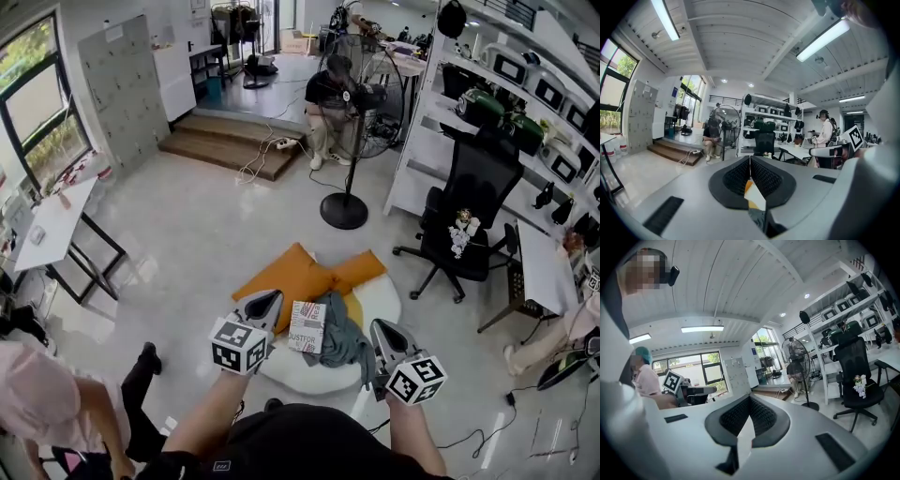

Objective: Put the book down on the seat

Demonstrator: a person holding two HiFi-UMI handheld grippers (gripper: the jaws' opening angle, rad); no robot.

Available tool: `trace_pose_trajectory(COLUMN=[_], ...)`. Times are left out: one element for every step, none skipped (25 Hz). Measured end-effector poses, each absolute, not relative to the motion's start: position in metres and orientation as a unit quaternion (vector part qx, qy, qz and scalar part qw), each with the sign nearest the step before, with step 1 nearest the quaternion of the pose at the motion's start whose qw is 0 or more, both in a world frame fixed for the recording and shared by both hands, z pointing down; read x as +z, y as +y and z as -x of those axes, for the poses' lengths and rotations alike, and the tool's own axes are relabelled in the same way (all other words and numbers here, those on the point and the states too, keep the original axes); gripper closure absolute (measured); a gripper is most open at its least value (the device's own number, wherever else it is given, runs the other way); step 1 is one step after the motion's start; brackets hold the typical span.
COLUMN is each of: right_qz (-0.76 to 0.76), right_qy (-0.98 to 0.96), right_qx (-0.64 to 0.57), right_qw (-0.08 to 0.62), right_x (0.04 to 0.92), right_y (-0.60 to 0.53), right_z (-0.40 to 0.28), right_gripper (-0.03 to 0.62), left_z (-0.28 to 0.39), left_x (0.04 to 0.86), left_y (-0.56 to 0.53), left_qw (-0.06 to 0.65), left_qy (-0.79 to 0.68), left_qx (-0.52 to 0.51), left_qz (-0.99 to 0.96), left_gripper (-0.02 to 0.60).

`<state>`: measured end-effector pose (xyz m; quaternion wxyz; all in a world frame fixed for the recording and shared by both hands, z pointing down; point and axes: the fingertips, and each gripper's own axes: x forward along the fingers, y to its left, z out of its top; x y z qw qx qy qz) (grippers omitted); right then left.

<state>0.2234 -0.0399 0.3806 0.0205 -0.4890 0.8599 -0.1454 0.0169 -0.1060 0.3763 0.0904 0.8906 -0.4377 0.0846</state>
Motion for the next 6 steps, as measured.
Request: trace_pose_trajectory(right_qz=[0.489, 0.488, 0.488, 0.488, 0.487, 0.487], right_qy=[0.860, 0.860, 0.860, 0.860, 0.860, 0.860], right_qx=[-0.147, -0.148, -0.150, -0.151, -0.153, -0.154], right_qw=[0.020, 0.020, 0.020, 0.019, 0.019, 0.019], right_x=[0.3824, 0.3845, 0.3863, 0.3877, 0.3888, 0.3898], right_y=[-0.0395, -0.0392, -0.0390, -0.0390, -0.0390, -0.0390], right_z=[-0.2227, -0.2217, -0.2208, -0.2199, -0.2192, -0.2186], right_gripper=[0.585, 0.585, 0.585, 0.585, 0.585, 0.585], left_z=[-0.0166, -0.0159, -0.0150, -0.0141, -0.0133, -0.0126], left_x=[0.3785, 0.3807, 0.3826, 0.3840, 0.3852, 0.3861], left_y=[-0.1057, -0.1055, -0.1054, -0.1055, -0.1056, -0.1058], left_qw=[0.092, 0.094, 0.095, 0.097, 0.098, 0.100], left_qy=[-0.437, -0.437, -0.438, -0.438, -0.439, -0.440], left_qx=[0.086, 0.087, 0.087, 0.088, 0.088, 0.089], left_qz=[-0.890, -0.890, -0.890, -0.889, -0.889, -0.888], left_gripper=[0.577, 0.577, 0.577, 0.577, 0.577, 0.577])
